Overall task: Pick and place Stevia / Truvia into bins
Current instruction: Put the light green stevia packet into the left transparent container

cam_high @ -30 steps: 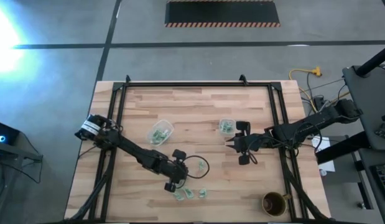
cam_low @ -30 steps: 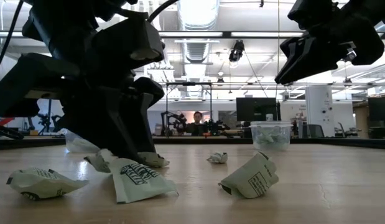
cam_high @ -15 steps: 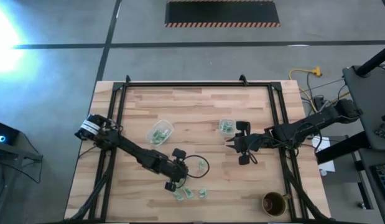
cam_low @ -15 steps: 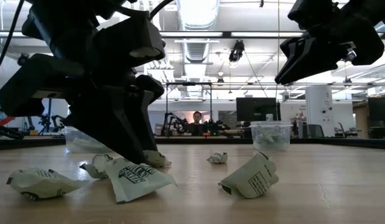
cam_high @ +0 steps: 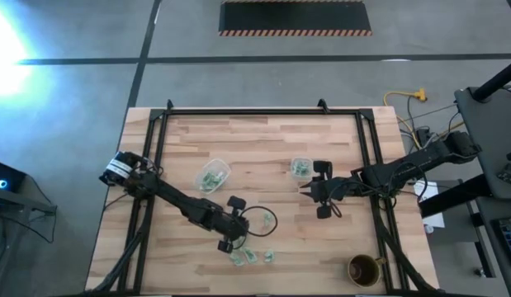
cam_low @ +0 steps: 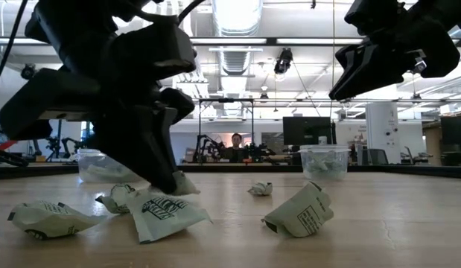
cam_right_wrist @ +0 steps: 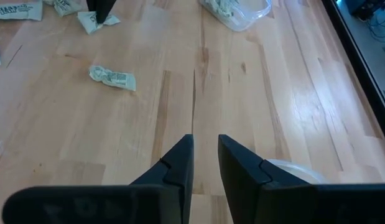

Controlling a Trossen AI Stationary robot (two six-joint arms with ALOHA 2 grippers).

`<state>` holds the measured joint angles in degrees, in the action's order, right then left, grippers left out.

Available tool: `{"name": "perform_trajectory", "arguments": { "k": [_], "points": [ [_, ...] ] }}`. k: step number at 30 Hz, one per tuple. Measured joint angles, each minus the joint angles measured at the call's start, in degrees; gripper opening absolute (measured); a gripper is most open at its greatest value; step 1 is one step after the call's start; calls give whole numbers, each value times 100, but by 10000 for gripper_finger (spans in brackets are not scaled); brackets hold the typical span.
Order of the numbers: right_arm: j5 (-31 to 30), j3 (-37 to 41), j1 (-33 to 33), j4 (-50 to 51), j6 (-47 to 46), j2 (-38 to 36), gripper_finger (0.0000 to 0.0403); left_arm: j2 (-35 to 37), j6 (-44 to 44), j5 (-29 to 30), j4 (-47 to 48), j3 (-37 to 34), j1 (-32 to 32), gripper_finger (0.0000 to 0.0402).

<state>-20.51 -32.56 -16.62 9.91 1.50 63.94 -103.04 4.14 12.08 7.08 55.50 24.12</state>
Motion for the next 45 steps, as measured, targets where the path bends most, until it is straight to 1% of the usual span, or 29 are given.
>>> {"name": "perform_trajectory", "arguments": {
  "k": [4, 10, 14, 17, 20, 27, 30, 39, 45],
  "points": [
    [0, 0, 1, -1, 1, 0, 63, 83, -48, 412, 51, 32, 0, 7],
    [-4, 0, 2, -9, 24, 0, 63, 504, -7, 1685, 634, 87, 5, 7],
    [-7, 0, 2, -45, 63, -2, 63, 922, -2, 2320, 961, 37, 4, 8],
    [-7, 0, 2, -46, 61, -2, 63, 1216, 80, 2650, 1325, -22, 4, 8],
    [-9, 0, 2, -48, 61, -2, 63, 1491, 323, 2879, 1701, -126, 4, 8],
    [-9, 0, 2, -149, 68, -2, 63, 1974, 1397, 3448, 2919, -431, 0, 8],
    [-7, 0, 2, -196, 127, -2, 63, 2174, 1635, 3560, 2998, -706, -3, 8],
    [-7, 0, 2, -245, 149, -2, 63, 2551, 1975, 3803, 2938, -1436, -15, 8],
    [-7, 7, 2, -267, 173, -2, 63, 2582, 2113, 4393, 2918, -1577, -20, 8]
  ]
}}
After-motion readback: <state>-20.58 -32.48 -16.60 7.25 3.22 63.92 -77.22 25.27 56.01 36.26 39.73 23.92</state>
